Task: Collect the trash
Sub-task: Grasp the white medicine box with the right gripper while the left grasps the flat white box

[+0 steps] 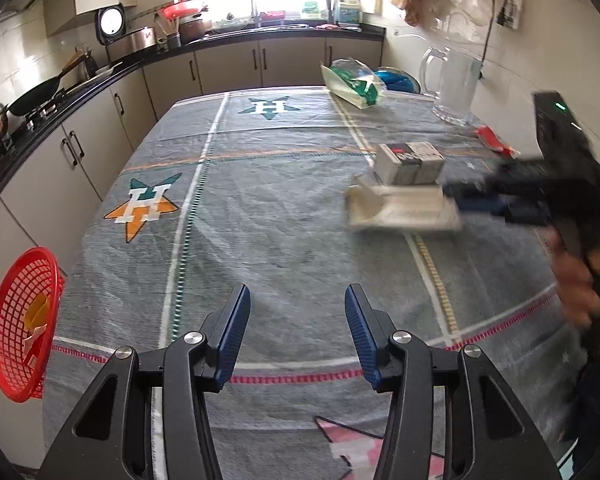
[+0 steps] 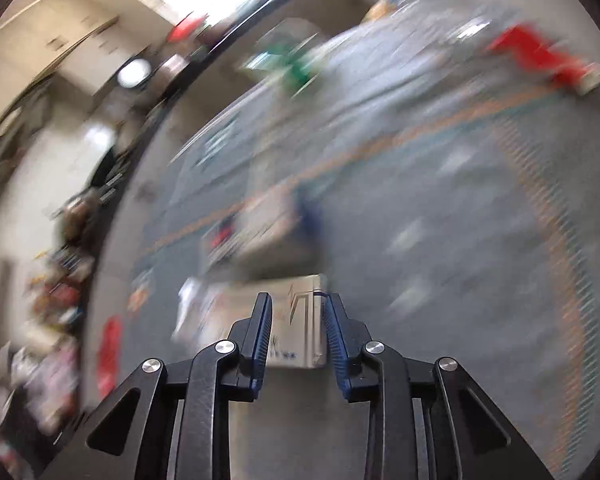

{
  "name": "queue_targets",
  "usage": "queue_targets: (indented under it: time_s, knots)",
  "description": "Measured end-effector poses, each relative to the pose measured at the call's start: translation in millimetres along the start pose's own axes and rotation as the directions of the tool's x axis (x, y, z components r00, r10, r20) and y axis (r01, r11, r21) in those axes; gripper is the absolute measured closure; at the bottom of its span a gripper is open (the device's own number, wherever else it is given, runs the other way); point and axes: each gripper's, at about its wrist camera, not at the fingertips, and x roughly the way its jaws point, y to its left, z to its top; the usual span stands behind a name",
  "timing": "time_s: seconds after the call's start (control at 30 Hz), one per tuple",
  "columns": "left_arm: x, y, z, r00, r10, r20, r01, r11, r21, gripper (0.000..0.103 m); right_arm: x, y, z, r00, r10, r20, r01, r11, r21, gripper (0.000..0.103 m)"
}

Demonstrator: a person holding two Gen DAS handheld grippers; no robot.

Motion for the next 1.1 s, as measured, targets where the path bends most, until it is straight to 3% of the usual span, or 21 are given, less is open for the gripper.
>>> queue_targets:
  time_s: [0.07,0.17,0.2,0.27,0.4,0.53,0.7,0.8,0.87,0.97,1.0,1.07,1.1]
  knots:
    - [1.7,6.7,2.7,1.0,0.007,0.002,-0.007,1.0,-0.017,0.055,-1.4,19.9,-13.5,0.999,0.037,-0.035,-0.039,0.996,-0.075,0.072]
    - [4.1,15.7,5.3,1.0,0.014,0.002,-0.014,0.999,-0.048,0.055,-13.4,45.2,-22.2,0.992,-0.116,0.051,0.123,0.973,-0.193,0.071]
    - [4.2,18.4,5.8,1.0,0.011,0.004,-0.011,0.998,-0.055,0.055,-17.0,52.4,-23.9,0.987,-0.14,0.083,0.155,0.963,-0.222,0.071]
    - [5.1,22.7,7.5,1.0,0.007,0.006,-0.006,0.998,-0.068,0.055,-20.7,64.6,-26.9,0.988,-0.112,0.103,0.134,0.958,-0.252,0.071]
    - [12.7,23.5,20.3,0.998,-0.066,-0.01,0.064,0.993,-0.096,0.05,-22.7,67.3,-8.7,0.98,-0.122,0.154,0.153,0.966,-0.21,0.071]
    - [35.5,12.4,47.1,0.988,-0.146,-0.049,0.14,0.984,-0.112,0.042,-23.1,50.2,18.2,0.972,-0.131,0.196,0.15,0.985,-0.084,0.071]
    - [74.4,-1.3,70.4,0.984,-0.143,-0.105,0.13,0.984,-0.123,0.041,-21.1,30.4,24.0,0.972,-0.088,0.216,0.096,0.995,-0.026,0.071]
    - [90.3,-9.5,77.3,0.98,-0.152,-0.129,0.137,0.984,-0.116,0.056,-20.8,21.3,26.4,0.973,-0.083,0.215,0.089,0.996,-0.017,0.071]
    - [98.7,-15.0,78.6,0.978,-0.142,-0.15,0.127,0.986,-0.105,0.079,-20.3,16.3,27.2,0.974,-0.075,0.215,0.08,0.997,-0.014,0.071]
    - [101.2,-16.1,75.7,0.978,-0.156,-0.141,0.142,0.984,-0.104,0.093,-21.9,13.8,26.6,0.975,-0.055,0.216,0.06,0.998,-0.02,0.069]
    - [98.5,-15.8,75.1,0.98,-0.15,-0.13,0.138,0.986,-0.097,0.097,-21.8,14.5,26.5,0.975,-0.054,0.217,0.061,0.998,-0.025,0.067]
    - [91.6,-11.2,73.6,0.981,-0.167,-0.095,0.157,0.982,-0.104,0.098,-20.6,15.6,26.5,0.973,-0.056,0.222,0.065,0.997,-0.031,0.055]
    - [87.5,-7.3,72.5,0.983,-0.166,-0.074,0.158,0.982,-0.107,0.098,-20.2,16.0,26.8,0.972,-0.058,0.226,0.068,0.997,-0.036,0.055]
